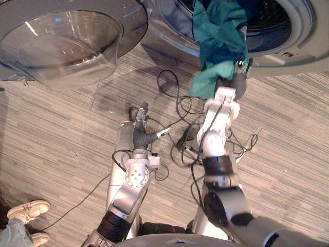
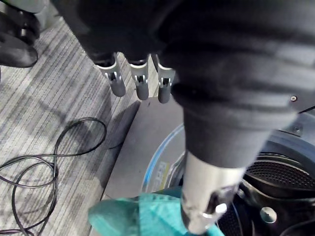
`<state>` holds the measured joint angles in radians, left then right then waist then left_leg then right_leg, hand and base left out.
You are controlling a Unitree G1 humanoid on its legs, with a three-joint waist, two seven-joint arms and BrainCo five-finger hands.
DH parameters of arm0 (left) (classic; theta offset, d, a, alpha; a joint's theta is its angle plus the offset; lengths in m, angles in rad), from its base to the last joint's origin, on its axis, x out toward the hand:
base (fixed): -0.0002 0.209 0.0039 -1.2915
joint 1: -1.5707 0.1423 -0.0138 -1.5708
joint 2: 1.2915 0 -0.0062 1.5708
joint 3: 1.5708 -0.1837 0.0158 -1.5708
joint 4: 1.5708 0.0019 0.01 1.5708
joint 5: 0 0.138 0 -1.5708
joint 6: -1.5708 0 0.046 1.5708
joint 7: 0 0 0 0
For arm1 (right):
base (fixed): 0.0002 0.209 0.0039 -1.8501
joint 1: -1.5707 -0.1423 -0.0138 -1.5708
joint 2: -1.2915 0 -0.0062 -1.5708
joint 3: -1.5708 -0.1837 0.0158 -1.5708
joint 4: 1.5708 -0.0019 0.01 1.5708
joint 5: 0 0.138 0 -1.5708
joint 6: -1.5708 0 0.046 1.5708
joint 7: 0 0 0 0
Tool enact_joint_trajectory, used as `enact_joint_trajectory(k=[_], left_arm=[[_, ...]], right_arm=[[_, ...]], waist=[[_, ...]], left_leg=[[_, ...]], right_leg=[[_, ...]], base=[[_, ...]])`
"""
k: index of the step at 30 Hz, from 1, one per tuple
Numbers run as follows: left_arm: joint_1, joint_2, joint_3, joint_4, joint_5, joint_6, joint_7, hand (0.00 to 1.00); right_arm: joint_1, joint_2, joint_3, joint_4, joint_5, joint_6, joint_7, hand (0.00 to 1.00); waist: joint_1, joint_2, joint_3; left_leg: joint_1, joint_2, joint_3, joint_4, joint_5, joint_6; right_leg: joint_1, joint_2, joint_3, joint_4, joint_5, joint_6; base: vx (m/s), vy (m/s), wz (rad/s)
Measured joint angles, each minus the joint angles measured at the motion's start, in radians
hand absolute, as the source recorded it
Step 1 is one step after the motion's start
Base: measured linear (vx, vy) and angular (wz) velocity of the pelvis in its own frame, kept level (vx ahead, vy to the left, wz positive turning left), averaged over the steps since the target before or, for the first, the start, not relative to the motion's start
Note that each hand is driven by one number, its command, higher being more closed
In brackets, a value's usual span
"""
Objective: Pick up the laundry basket with both hands and put the clothes into the washing machine.
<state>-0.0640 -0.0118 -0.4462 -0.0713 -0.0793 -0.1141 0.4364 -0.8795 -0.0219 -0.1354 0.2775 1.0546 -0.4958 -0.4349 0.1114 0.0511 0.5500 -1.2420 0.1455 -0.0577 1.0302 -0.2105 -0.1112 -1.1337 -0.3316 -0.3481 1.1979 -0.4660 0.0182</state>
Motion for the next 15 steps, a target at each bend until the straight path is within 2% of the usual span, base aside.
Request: enact_joint_trajectory(k=[2, 3, 4, 6, 7, 10, 12, 15], left_arm=[[0.019, 0.003, -0.006, -0.039, -0.037, -0.008, -0.004, 0.00], [0.019, 0.003, -0.015, -0.044, -0.047, -0.011, -0.005, 0.00], [0.019, 0.002, -0.038, -0.048, -0.068, -0.016, -0.006, 0.00], [0.021, 0.002, -0.055, -0.050, -0.081, -0.015, -0.007, 0.00], [0.027, 0.002, -0.065, -0.059, -0.095, -0.015, -0.007, 0.00], [0.059, -0.006, -0.069, -0.081, -0.095, -0.015, -0.015, 0.00], [0.086, -0.009, -0.075, -0.093, -0.100, -0.014, -0.025, 0.00], [0.105, -0.012, -0.078, -0.144, -0.115, -0.014, -0.025, 0.00]], right_arm=[[-0.201, -0.116, -0.037, 0.176, 0.004, 0.030, -0.038, 1.00], [-0.235, -0.152, -0.036, 0.206, 0.004, 0.047, -0.045, 1.00], [-0.302, -0.244, -0.034, 0.268, 0.004, 0.083, -0.064, 1.00], [-0.363, -0.329, -0.013, 0.343, 0.004, 0.116, -0.074, 1.00], [-0.405, -0.394, 0.046, 0.410, 0.002, 0.150, -0.076, 1.00], [-0.476, -0.477, 0.195, 0.512, -0.001, 0.218, -0.069, 1.00], [-0.555, -0.544, 0.363, 0.606, -0.003, 0.277, -0.068, 1.00], [-0.658, -0.623, 0.522, 0.650, -0.003, 0.322, -0.069, 1.00]], waist=[[0.004, 0.000, 0.000], [0.011, 0.000, 0.000], [0.030, 0.000, 0.000], [0.038, 0.000, 0.000], [0.046, 0.000, 0.000], [0.059, -0.002, 0.001], [0.067, -0.003, 0.001], [0.085, -0.007, 0.002]], left_leg=[[-0.032, -0.019, -0.033, -0.006, 0.016, -0.003], [-0.041, -0.023, -0.043, -0.007, 0.019, -0.004], [-0.064, -0.035, -0.062, -0.014, 0.030, -0.007], [-0.082, -0.059, -0.077, -0.029, 0.046, -0.004], [-0.096, -0.072, -0.083, -0.038, 0.057, -0.004], [-0.116, -0.087, -0.097, -0.041, 0.064, -0.003], [-0.141, -0.090, -0.107, -0.041, 0.070, 0.002], [-0.169, -0.087, -0.111, -0.038, 0.078, 0.004]], right_leg=[[0.001, -0.014, -0.040, -0.005, 0.000, 0.000], [0.000, -0.017, -0.050, -0.007, -0.001, 0.001], [-0.005, -0.029, -0.074, -0.008, -0.003, 0.004], [-0.010, -0.051, -0.094, -0.007, -0.006, 0.010], [-0.017, -0.065, -0.105, -0.006, -0.007, 0.012], [-0.023, -0.078, -0.121, -0.005, -0.009, 0.014], [-0.027, -0.082, -0.143, -0.006, -0.011, 0.017], [-0.047, -0.080, -0.151, -0.011, -0.003, 0.007]], base=[[0.02, 0.036, 0.28], [0.03, 0.052, 0.39], [0.03, 0.043, 0.35], [0.03, 0.047, 0.47], [0.02, 0.045, 0.40], [0.00, 0.046, 0.19], [-0.02, 0.045, 0.15], [-0.02, 0.044, -0.03]])
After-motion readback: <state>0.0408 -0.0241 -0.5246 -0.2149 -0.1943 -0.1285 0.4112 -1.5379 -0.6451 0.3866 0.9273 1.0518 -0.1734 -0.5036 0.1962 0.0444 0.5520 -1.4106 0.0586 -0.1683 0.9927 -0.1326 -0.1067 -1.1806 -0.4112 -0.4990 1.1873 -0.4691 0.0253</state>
